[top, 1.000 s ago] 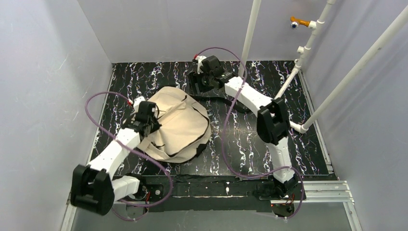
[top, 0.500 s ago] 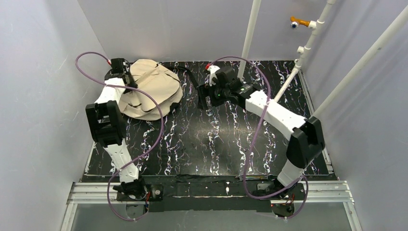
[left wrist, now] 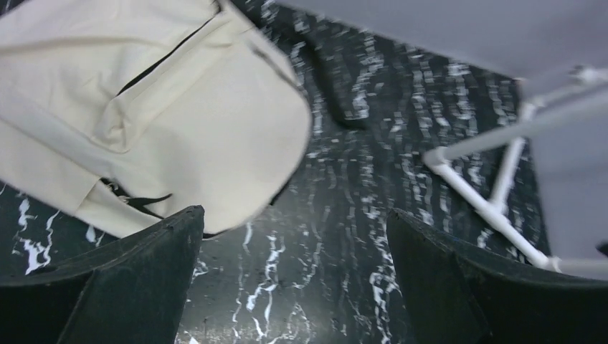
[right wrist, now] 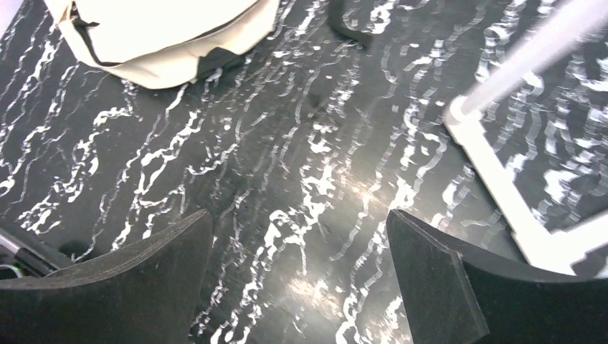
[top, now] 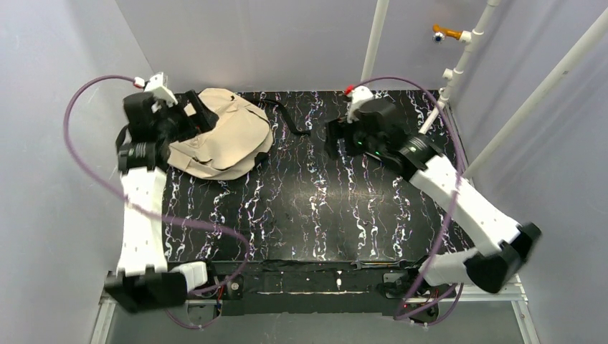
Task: Pack the student bag
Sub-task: Reset both arms
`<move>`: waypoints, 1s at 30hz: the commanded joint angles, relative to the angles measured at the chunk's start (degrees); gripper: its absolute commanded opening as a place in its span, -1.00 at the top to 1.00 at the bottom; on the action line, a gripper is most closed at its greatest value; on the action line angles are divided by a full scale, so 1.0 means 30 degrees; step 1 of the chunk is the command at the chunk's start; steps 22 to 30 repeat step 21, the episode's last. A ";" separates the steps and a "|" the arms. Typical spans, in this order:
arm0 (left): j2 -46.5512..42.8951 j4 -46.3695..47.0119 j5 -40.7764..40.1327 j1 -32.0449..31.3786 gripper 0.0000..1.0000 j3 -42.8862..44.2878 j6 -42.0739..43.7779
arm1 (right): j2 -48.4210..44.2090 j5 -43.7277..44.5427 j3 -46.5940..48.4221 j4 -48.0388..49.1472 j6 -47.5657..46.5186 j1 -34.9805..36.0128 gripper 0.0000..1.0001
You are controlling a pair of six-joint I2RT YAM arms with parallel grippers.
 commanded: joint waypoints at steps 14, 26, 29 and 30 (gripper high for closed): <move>-1.0424 0.1776 0.5033 -0.0301 -0.96 0.1335 -0.0393 | -0.9642 0.8958 -0.1781 0.3185 -0.1857 -0.0107 -0.97; -1.0812 0.4150 0.5561 -0.0304 -0.96 -0.0382 -0.1875 | -0.8509 1.0252 -0.1712 0.2178 -0.1664 -0.0107 -0.97; -1.0812 0.4150 0.5561 -0.0304 -0.96 -0.0382 -0.1875 | -0.8509 1.0252 -0.1712 0.2178 -0.1664 -0.0107 -0.97; -1.0812 0.4150 0.5561 -0.0304 -0.96 -0.0382 -0.1875 | -0.8509 1.0252 -0.1712 0.2178 -0.1664 -0.0107 -0.97</move>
